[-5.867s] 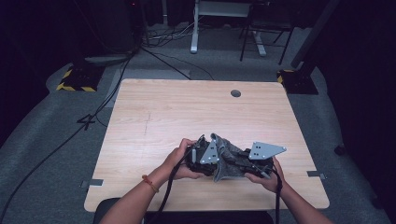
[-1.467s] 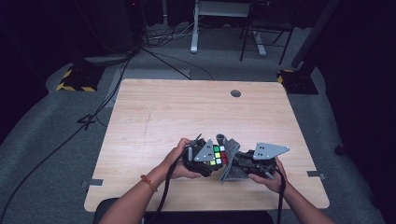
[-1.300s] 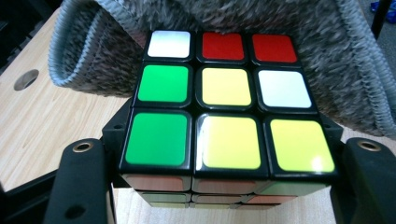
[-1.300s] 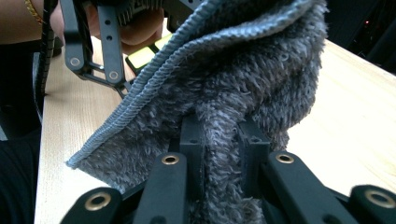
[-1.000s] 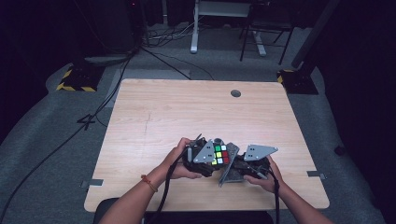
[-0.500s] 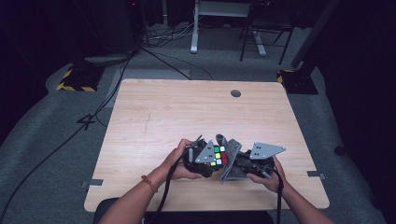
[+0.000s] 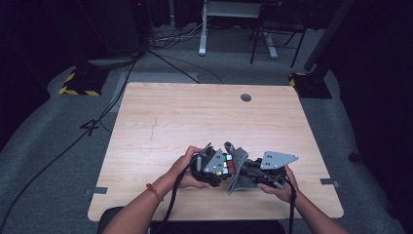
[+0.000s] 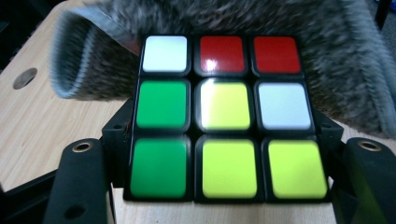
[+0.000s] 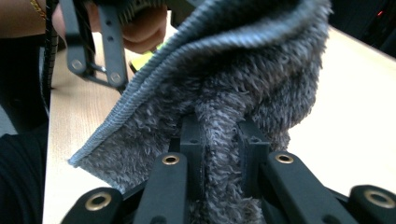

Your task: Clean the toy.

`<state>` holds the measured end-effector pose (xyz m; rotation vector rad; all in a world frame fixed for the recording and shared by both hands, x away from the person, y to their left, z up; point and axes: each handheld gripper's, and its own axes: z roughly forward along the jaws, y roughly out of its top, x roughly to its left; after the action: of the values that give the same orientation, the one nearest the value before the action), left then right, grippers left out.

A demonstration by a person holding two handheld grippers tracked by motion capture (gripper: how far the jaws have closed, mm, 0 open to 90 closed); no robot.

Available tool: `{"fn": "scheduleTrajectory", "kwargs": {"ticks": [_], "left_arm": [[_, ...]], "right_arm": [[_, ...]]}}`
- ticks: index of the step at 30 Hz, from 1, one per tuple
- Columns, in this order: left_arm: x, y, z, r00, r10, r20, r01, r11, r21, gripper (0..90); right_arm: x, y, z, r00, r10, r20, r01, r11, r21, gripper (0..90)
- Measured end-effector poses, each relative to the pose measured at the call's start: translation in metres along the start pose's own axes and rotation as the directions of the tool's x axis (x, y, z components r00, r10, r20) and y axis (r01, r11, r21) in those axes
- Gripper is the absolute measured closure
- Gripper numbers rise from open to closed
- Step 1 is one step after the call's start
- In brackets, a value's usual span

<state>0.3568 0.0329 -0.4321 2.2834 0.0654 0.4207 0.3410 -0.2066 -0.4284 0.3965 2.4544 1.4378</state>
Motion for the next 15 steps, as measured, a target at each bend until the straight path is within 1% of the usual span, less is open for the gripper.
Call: {"fn": "scheduleTrajectory", "kwargs": {"ticks": [2,3,5,7,9,10,12,13,15], "left_arm": [[-0.0009,0.0003,0.0018,1.0000,-0.001,0.000,0.001,0.9999,0.010,32.8],[-0.0010,0.0009,0.0028,0.9999,0.010,-0.006,-0.010,0.9997,0.020,32.8],[-0.0021,0.0013,0.0047,0.9999,0.008,-0.008,-0.008,0.9994,0.032,32.8],[-0.0023,0.0016,0.0071,0.9998,0.015,-0.011,-0.014,0.9988,0.047,32.8],[-0.0030,0.0020,0.0095,0.9995,0.025,-0.021,-0.024,0.9973,0.069,32.9],[-0.0035,0.0020,0.0099,0.9994,0.025,-0.025,-0.023,0.9972,0.071,32.9],[-0.0032,0.0018,0.0090,0.9994,0.023,-0.027,-0.022,0.9976,0.066,33.1],[-0.0030,0.0021,0.0076,0.9996,0.020,-0.022,-0.019,0.9984,0.053,33.1],[-0.0027,0.0030,0.0052,0.9997,0.013,-0.022,-0.012,0.9991,0.040,33.1]], "right_arm": [[0.0017,0.0016,-0.0005,1.0000,-0.005,0.003,0.005,1.0000,-0.004,76.4],[0.0023,0.0025,-0.0007,0.9999,-0.015,0.004,0.015,0.9999,-0.006,76.3],[0.0041,0.0052,-0.0004,0.9996,-0.028,0.008,0.028,0.9996,-0.001,76.3],[0.0061,0.0073,0.0002,0.9991,-0.040,0.014,0.040,0.9992,-0.003,76.3],[0.0076,0.0083,0.0019,0.9980,-0.058,0.026,0.057,0.9982,0.019,76.3],[0.0082,0.0082,0.0029,0.9974,-0.065,0.032,0.064,0.9976,0.027,76.3],[0.0063,0.0070,0.0035,0.9975,-0.062,0.032,0.061,0.9975,0.036,76.3],[0.0046,0.0059,0.0038,0.9976,-0.059,0.034,0.058,0.9974,0.043,76.3],[-0.0002,0.0021,0.0051,0.9985,-0.037,0.040,0.034,0.9975,0.061,76.3]]}}
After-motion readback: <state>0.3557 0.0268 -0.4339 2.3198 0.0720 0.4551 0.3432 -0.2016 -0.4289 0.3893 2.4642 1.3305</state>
